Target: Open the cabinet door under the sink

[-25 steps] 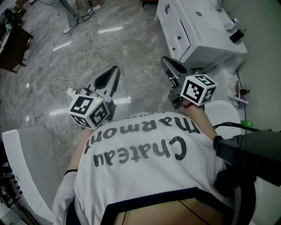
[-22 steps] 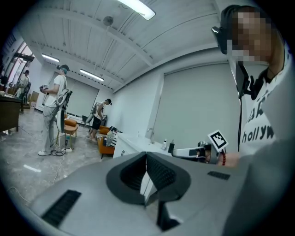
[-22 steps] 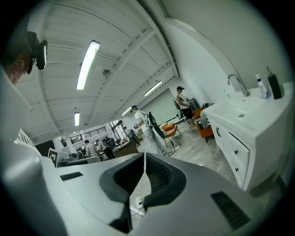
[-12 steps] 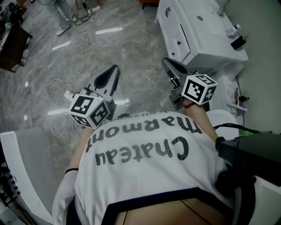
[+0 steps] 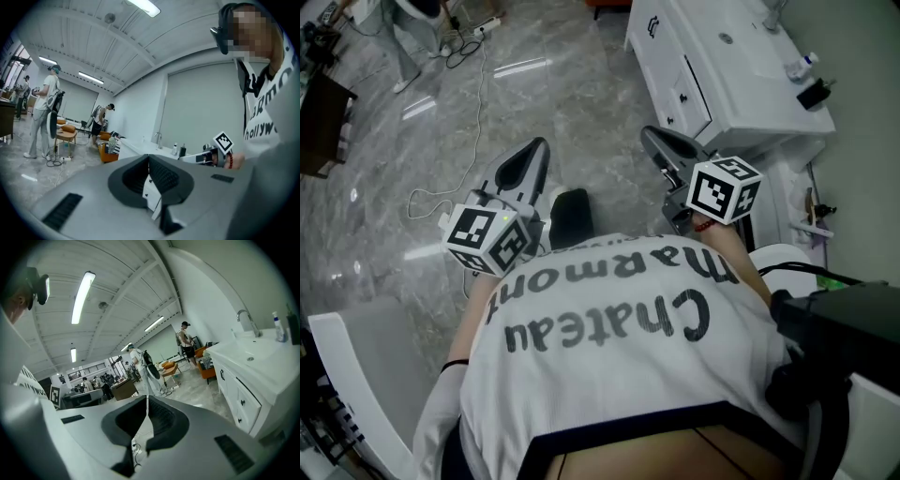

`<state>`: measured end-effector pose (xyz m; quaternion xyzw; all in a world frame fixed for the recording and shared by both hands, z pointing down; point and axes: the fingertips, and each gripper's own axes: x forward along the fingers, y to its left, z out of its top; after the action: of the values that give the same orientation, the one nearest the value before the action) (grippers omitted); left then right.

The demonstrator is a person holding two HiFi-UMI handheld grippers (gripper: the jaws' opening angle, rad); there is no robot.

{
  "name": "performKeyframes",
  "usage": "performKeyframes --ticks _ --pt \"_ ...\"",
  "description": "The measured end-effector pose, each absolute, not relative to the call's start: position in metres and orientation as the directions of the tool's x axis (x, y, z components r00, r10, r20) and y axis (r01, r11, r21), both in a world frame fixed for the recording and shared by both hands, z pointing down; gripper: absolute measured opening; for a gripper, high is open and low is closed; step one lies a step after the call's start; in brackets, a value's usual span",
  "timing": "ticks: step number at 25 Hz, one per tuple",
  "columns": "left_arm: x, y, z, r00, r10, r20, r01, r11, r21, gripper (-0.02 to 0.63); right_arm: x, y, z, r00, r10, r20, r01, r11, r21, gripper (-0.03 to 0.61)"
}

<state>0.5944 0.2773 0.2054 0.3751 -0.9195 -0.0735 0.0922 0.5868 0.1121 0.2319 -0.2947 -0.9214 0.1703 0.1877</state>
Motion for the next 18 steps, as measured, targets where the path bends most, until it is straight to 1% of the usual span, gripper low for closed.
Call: performKeyframes --ticks 6,14,18 --pt "0.509 0.279 0.201 -0.676 -0.730 0.106 -0.703 0.681 0.207 0.008 0.506 0.123 0.231 -0.761 0.601 0.243 0.470 0.770 -0.432 0.021" --pt "0.372 0.330 0.185 -0.663 -0.739 0.120 -0.709 0.672 0.215 0.008 0.367 0.165 0.211 -0.785 0.584 0.205 0.462 0.773 -0.434 0.021" --pt "0.320 0.349 0.187 -0.651 -0.749 0.123 -0.723 0.661 0.202 0.008 0.316 0.183 0.213 -0.800 0.564 0.206 0.442 0.786 -0.432 0.021"
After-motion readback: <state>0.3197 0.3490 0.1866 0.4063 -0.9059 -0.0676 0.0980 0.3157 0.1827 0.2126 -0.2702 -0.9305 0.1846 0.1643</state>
